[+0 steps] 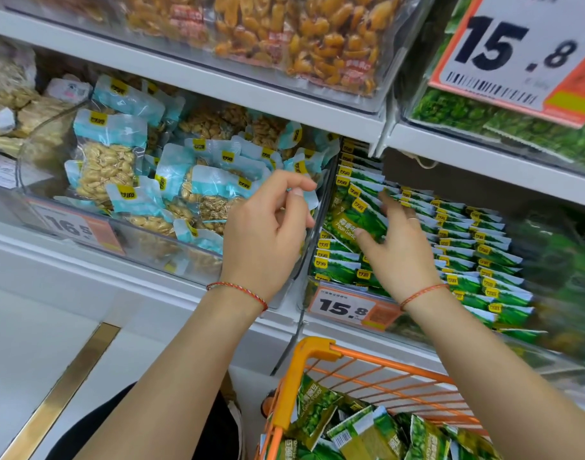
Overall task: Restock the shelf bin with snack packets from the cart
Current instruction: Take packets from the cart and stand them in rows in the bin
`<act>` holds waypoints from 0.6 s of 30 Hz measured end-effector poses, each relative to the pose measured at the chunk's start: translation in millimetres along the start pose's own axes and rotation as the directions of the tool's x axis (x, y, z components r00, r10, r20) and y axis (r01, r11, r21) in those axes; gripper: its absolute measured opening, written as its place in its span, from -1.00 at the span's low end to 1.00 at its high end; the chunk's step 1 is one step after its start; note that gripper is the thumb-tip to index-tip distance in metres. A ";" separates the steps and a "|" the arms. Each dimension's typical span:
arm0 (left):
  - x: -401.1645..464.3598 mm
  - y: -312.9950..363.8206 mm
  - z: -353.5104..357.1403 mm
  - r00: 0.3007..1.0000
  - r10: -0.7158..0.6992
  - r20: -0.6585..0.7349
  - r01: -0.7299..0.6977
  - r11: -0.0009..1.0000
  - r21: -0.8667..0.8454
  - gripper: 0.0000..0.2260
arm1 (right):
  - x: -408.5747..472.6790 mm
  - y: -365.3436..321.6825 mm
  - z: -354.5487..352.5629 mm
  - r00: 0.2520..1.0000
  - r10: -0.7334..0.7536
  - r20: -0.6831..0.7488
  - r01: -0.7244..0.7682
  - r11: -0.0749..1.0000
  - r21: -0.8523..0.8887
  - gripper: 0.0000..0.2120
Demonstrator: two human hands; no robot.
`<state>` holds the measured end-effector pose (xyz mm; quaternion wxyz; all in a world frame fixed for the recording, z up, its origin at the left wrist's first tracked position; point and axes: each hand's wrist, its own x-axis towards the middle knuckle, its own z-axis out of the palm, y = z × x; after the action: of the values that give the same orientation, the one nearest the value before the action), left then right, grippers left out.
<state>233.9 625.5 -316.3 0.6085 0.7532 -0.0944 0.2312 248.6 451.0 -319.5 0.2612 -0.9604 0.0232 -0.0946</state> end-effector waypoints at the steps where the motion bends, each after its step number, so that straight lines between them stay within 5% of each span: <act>1: -0.3 -0.5 -0.5 1.000 0.006 0.006 -0.006 1.000 0.007 -0.82 | -0.5 0.2 3.1 1.000 -0.019 0.015 0.019 1.000 0.000 -0.47; 7: 0.4 -0.3 -2.1 0.999 0.041 0.015 -0.042 0.998 0.052 -0.82 | -2.7 -3.4 8.6 0.997 -0.078 -0.007 0.078 0.995 0.060 -0.49; 12: 0.8 -2.5 -3.2 0.999 0.033 0.021 -0.034 0.997 0.072 -0.81 | 13.8 6.1 5.1 0.955 0.296 0.031 -0.280 0.857 0.434 -0.39; 18: 2.4 -2.5 -3.9 0.999 0.031 0.009 -0.032 0.996 0.083 -0.81 | 16.1 10.4 6.3 0.953 0.302 -0.024 -0.254 0.841 0.478 -0.49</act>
<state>236.1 630.1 -316.9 0.5725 0.7772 -0.0988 0.2416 265.6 443.7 -327.4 0.4953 -0.8489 0.1515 -0.1054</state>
